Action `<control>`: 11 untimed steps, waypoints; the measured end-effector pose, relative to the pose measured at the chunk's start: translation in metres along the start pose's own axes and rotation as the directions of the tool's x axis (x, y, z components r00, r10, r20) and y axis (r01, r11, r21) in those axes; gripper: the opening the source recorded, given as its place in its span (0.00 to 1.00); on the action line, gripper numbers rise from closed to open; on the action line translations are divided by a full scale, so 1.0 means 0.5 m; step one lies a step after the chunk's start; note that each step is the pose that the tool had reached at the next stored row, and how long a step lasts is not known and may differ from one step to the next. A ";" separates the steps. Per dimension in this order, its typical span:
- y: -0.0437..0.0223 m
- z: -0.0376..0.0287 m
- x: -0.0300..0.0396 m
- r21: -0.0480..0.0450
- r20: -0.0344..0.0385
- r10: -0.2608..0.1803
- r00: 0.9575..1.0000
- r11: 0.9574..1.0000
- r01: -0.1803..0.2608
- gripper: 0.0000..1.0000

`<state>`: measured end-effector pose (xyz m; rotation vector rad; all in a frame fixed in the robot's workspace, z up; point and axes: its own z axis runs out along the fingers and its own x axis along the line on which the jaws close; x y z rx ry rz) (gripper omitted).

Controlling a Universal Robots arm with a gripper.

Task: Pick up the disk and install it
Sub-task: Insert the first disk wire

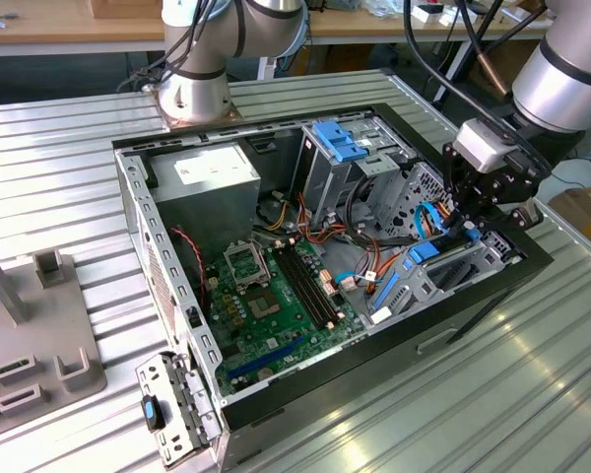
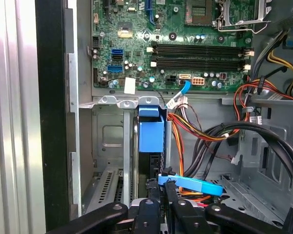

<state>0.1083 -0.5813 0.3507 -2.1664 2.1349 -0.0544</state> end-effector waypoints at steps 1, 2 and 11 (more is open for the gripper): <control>0.000 0.000 0.001 0.000 0.000 0.000 1.000 1.000 0.000 0.16; 0.000 0.000 0.003 0.000 0.000 0.000 1.000 1.000 0.000 0.16; 0.000 0.003 0.007 0.000 0.000 0.000 1.000 1.000 0.000 0.16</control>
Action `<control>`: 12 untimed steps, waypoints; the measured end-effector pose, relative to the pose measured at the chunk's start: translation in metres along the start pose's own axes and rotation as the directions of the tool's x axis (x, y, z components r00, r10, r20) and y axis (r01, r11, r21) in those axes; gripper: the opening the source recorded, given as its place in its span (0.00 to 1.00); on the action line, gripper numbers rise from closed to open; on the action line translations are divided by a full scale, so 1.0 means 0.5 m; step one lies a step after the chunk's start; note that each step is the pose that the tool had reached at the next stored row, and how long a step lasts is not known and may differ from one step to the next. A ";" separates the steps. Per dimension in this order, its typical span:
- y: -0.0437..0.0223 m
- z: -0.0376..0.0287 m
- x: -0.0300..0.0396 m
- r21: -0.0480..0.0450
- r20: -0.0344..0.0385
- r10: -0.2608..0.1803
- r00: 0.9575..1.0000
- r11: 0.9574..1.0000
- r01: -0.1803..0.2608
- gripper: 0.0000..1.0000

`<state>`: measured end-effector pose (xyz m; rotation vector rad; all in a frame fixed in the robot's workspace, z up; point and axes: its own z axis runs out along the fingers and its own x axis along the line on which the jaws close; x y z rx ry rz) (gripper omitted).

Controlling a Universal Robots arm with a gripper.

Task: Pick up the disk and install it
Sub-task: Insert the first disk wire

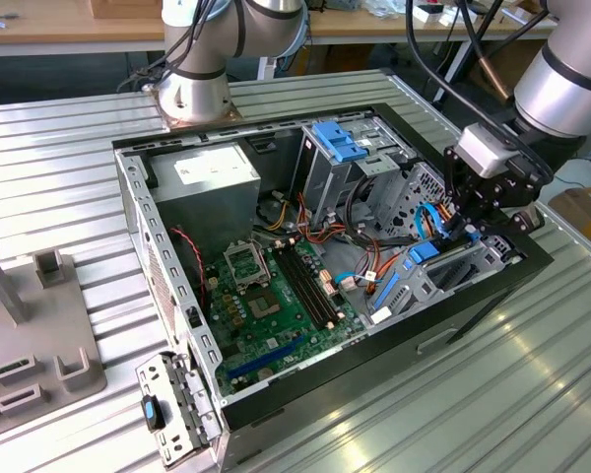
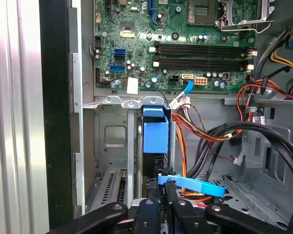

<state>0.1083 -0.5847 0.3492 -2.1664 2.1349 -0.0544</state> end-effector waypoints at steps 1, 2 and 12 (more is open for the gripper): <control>0.000 0.000 0.000 0.000 0.000 0.000 1.000 1.000 0.000 0.16; 0.000 0.000 0.000 0.000 0.000 0.000 1.000 1.000 0.000 0.16; 0.000 0.003 -0.002 0.000 0.000 0.000 1.000 1.000 0.000 0.16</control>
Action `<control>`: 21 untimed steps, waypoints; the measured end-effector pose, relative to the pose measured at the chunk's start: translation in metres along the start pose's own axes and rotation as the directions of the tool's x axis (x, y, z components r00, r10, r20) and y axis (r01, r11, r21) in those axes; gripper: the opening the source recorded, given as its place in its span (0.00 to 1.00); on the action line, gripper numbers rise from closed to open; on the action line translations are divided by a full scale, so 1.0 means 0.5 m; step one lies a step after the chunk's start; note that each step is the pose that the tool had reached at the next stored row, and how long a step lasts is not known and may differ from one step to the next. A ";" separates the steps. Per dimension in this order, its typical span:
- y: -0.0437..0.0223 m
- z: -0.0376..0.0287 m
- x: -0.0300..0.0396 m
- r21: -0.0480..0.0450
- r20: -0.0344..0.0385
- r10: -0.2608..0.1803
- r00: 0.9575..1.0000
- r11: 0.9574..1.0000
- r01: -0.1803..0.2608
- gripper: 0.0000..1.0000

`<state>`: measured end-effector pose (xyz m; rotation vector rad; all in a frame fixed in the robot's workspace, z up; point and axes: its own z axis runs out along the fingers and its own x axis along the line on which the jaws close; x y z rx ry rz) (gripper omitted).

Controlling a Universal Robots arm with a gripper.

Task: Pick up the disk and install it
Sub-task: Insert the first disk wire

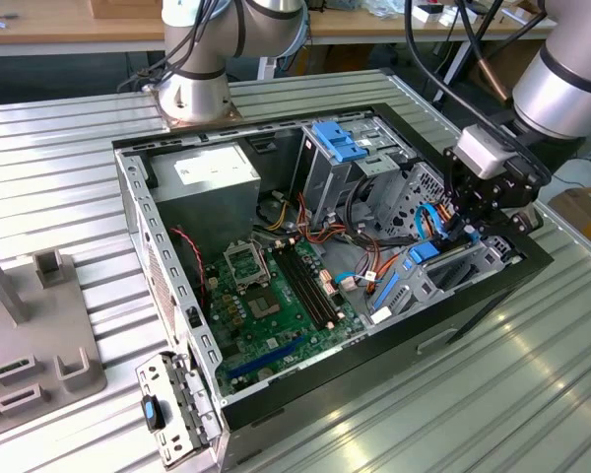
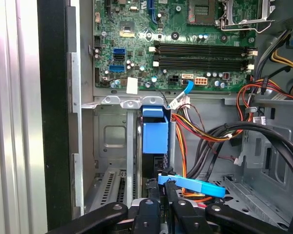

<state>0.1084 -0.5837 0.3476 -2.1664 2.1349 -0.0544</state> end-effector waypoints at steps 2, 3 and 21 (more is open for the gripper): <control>0.000 0.000 -0.001 0.000 0.000 0.000 1.000 1.000 0.000 0.16; 0.000 0.000 -0.001 0.000 0.000 0.000 1.000 1.000 0.000 0.16; -0.001 0.005 -0.001 0.000 -0.001 0.010 1.000 1.000 -0.010 0.16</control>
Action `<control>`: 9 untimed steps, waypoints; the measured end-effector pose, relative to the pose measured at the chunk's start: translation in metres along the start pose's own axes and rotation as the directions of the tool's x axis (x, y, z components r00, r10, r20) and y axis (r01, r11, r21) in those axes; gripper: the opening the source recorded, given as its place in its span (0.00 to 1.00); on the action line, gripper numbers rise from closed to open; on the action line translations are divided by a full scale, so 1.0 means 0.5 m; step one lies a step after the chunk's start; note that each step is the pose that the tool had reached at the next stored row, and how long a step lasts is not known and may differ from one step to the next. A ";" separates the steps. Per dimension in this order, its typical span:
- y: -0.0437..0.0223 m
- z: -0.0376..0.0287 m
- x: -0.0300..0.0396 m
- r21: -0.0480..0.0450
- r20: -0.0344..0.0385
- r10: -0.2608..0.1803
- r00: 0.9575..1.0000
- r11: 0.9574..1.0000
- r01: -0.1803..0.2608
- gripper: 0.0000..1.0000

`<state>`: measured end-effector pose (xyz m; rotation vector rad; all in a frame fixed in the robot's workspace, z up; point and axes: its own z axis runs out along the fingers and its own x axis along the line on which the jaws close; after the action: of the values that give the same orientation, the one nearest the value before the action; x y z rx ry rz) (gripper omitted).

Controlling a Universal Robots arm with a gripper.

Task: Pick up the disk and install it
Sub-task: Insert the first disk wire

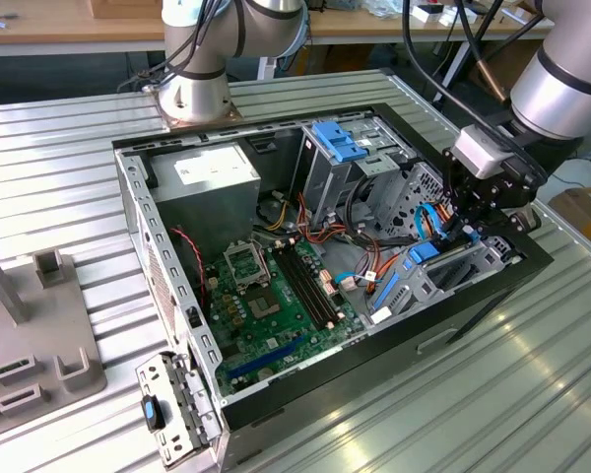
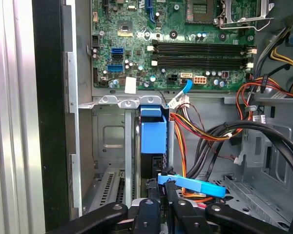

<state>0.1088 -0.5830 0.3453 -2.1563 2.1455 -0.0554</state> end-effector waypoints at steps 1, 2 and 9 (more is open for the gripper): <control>0.000 0.000 0.000 0.000 0.000 0.000 1.000 1.000 0.000 0.16; 0.000 0.000 0.000 0.000 0.000 0.000 1.000 1.000 0.000 0.16; 0.000 0.001 0.000 0.000 0.000 0.000 1.000 1.000 0.000 0.16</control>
<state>0.1088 -0.5831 0.3448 -2.1561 2.1454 -0.0551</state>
